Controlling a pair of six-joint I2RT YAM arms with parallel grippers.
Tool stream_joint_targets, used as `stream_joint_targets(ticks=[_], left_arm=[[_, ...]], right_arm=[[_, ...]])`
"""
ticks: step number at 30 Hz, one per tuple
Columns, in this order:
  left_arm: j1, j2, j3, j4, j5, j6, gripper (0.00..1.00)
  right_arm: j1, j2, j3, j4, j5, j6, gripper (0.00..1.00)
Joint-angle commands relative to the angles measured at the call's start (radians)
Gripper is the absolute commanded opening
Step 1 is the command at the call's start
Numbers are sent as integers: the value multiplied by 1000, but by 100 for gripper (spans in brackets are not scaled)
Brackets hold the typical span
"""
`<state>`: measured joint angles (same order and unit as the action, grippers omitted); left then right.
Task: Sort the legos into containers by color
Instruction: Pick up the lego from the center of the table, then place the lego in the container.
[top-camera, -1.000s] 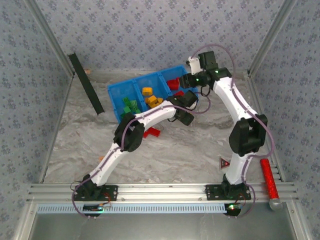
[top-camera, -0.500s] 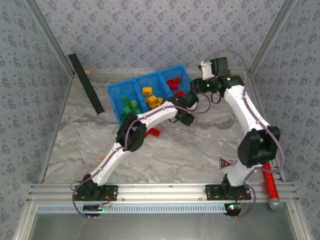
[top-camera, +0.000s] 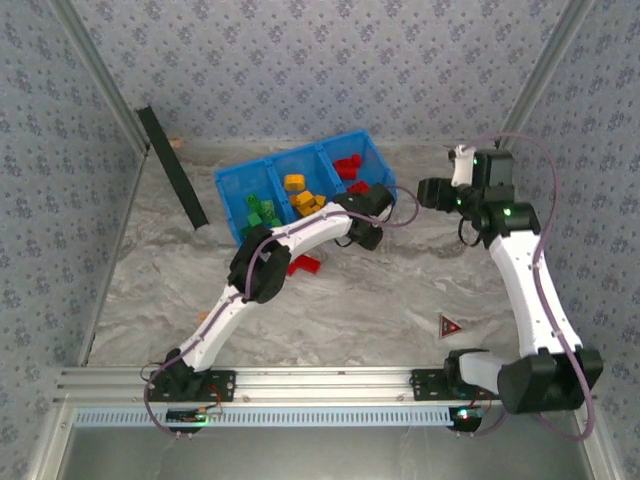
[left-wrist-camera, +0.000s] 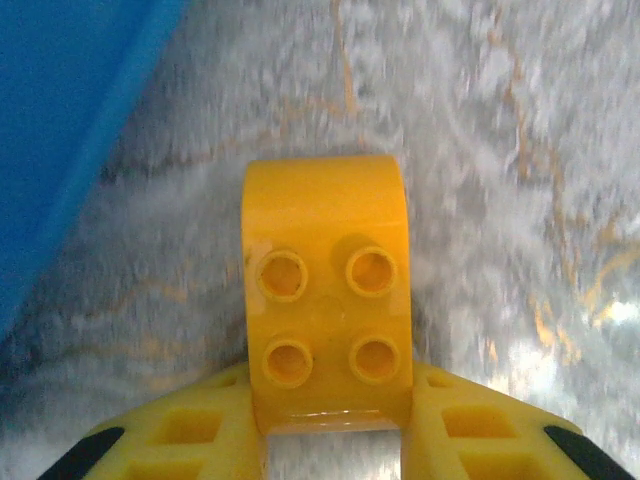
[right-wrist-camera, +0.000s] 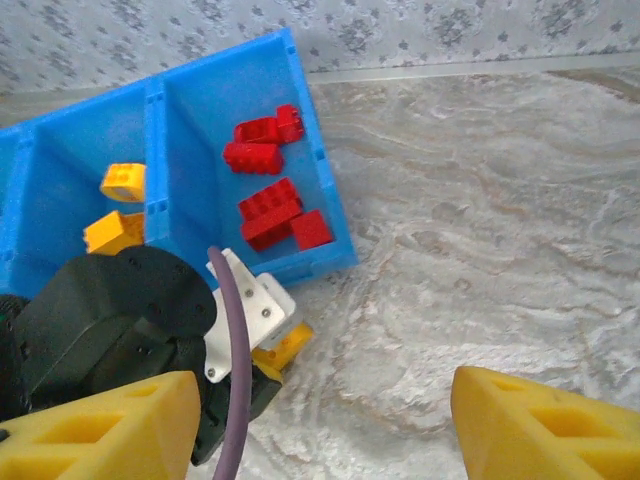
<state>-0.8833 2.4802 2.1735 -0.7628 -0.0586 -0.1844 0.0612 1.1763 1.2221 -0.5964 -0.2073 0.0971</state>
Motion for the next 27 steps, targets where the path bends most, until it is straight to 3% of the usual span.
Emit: stream_joint_targets(ticks=[1, 5, 14, 21, 27], left_arm=[[-6, -156, -71, -61, 24, -14, 26], [15, -292, -139, -69, 38, -23, 26], [167, -459, -216, -89, 65, -124, 27], [283, -419, -241, -80, 60, -167, 27], [324, -297, -107, -145, 40, -168, 29]], right_arm=[[24, -71, -109, 42, -56, 39, 72], [102, -147, -216, 68, -82, 61, 74], [461, -177, -415, 214, -21, 105, 78], [636, -85, -432, 289, 31, 127, 81], [726, 103, -356, 332, 58, 52, 81]])
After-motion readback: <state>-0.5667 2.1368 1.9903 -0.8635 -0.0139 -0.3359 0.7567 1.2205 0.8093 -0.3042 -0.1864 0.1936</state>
